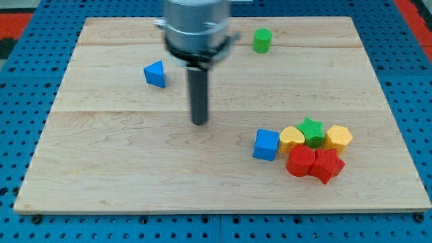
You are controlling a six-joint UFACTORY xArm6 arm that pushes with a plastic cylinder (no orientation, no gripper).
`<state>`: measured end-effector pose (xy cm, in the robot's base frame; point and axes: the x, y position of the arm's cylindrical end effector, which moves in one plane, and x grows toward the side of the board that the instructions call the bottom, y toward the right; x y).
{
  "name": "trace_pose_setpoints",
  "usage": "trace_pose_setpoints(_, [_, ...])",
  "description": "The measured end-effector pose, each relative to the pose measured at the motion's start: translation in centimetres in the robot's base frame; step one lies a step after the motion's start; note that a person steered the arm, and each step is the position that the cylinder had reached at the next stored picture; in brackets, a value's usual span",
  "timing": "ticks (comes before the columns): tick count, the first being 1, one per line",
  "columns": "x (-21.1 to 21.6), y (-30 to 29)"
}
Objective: Add the blue blocks into the group of blocks
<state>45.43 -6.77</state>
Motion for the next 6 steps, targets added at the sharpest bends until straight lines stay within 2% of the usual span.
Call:
trace_pose_setpoints(1, [-1.7, -9.9])
trace_pose_setpoints(2, [-8.1, -11.0])
trace_pose_setpoints(3, [-11.5, -8.1])
trace_pose_setpoints(4, [-8.8, -2.6])
trace_pose_setpoints(6, [-0.6, 9.8])
